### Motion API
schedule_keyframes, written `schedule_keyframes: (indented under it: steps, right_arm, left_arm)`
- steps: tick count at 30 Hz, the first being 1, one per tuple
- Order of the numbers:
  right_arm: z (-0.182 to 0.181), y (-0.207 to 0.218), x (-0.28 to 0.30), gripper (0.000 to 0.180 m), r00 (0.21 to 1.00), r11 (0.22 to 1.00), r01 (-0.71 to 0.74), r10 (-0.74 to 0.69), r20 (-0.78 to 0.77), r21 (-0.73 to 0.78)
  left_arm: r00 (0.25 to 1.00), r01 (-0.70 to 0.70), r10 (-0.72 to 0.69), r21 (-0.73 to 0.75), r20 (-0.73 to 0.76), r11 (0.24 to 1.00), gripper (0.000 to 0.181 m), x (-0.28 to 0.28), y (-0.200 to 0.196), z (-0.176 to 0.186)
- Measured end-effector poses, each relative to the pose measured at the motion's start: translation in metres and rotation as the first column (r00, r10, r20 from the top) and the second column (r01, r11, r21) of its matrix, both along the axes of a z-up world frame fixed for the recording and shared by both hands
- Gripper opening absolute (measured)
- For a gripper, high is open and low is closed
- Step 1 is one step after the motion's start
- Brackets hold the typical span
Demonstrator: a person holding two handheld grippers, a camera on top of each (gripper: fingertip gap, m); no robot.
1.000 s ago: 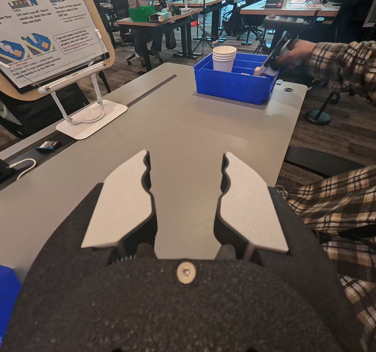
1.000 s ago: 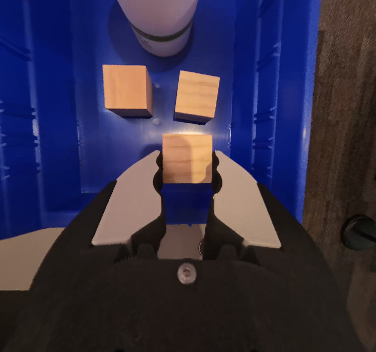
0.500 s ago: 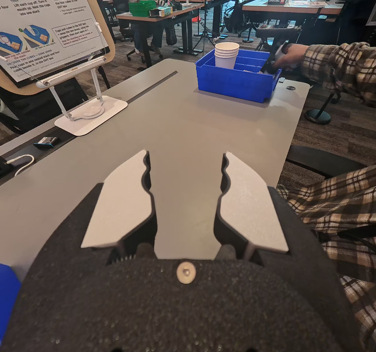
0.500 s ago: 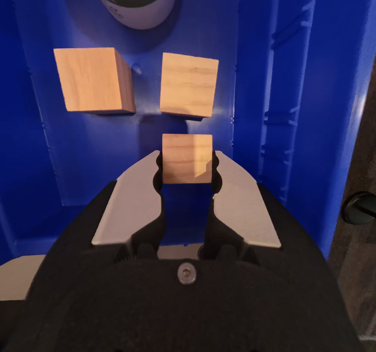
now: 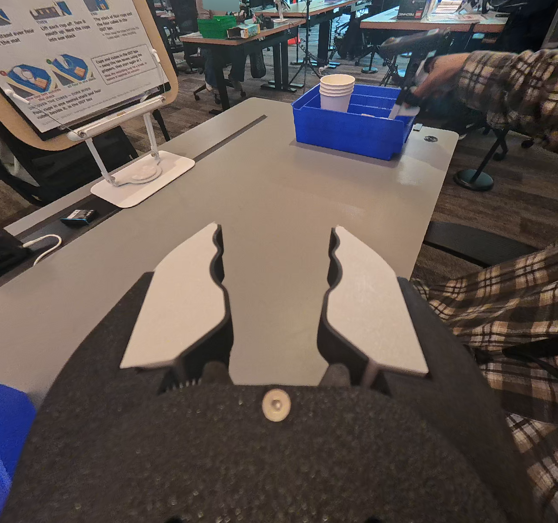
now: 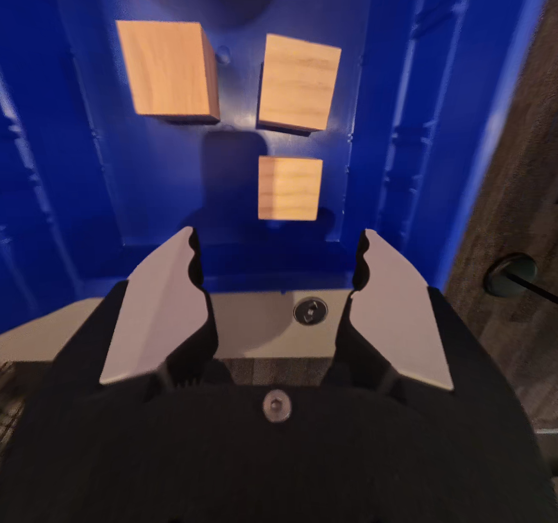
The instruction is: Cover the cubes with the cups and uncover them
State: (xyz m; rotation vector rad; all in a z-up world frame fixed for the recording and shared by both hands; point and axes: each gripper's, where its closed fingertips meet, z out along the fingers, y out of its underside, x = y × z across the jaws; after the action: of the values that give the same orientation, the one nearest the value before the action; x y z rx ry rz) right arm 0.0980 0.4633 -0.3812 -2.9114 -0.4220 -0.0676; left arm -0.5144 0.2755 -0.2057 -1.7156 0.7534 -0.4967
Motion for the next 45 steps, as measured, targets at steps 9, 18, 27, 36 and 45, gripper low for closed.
schedule_keyframes:
  steps: [9,18,27,36,45]
  right_arm:
    - [0.174,0.033,-0.12,0.098,0.963,0.846,-0.267,0.243,0.113,0.461]
    - [0.168,-0.004,-0.453,0.088,0.491,0.375,-0.67,0.871,0.004,0.641]
    - [0.068,-0.071,-0.67,0.085,0.116,0.168,-0.765,0.986,-0.123,0.621]
    - [-0.013,-0.078,-0.732,0.078,0.086,0.115,-0.904,0.992,-0.087,0.412]
    - [-0.044,-0.086,-0.74,0.045,0.098,0.134,-0.964,0.982,-0.161,0.232]
  left_arm:
    - [1.0,-0.011,0.01,0.025,0.019,1.0,0.066,-0.008,-0.004,0.009]
    - [0.994,-0.1,0.096,0.088,0.053,0.991,0.066,-0.043,-0.013,0.028]
    - [0.989,-0.133,0.124,0.106,0.086,0.985,0.066,-0.062,-0.018,0.035]
    - [0.984,-0.152,0.139,0.124,0.107,0.981,0.066,-0.074,-0.021,0.04]
    - [0.985,-0.146,0.133,0.122,0.11,0.982,0.066,-0.076,-0.02,0.04]
